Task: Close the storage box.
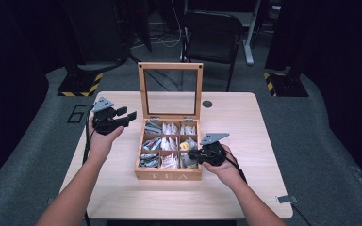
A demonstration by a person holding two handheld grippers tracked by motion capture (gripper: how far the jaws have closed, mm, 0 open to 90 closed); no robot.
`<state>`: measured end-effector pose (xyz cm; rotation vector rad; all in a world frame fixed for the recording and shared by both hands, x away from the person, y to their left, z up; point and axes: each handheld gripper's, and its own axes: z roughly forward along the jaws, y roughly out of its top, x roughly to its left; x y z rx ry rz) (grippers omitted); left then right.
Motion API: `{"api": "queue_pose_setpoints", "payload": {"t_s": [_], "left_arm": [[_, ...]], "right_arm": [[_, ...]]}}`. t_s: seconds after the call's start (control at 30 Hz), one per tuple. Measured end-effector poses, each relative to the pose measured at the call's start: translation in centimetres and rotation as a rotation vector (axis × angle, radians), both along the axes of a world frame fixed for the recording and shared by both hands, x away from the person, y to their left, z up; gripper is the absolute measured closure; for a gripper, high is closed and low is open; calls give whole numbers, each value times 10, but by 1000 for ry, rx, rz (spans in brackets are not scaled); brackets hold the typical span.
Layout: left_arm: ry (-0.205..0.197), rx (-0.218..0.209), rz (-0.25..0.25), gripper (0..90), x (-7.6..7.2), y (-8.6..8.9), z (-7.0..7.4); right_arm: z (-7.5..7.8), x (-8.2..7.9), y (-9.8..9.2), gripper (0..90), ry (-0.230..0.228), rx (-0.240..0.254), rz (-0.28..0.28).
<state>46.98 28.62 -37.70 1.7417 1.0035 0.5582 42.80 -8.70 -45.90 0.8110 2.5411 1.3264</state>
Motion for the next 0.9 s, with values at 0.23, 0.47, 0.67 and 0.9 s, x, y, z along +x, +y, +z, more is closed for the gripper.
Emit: {"api": "queue_pose_setpoints", "payload": {"t_s": [0.23,0.47,0.67,0.9], "left_arm": [[2,-4,4,488,-1,0,0],[-5,-3,7,488,-1,2,1],[-8,-3,5,489,-1,1,2],[-9,2,3,489,-1,-3,5]], "right_arm": [[5,-2,-3,887,3,23,5],[15,-4,-6,890,1,69,1],[23,-8,-5,890,-21,79,8],[35,-7,-6,890,-38,113,9]]}}
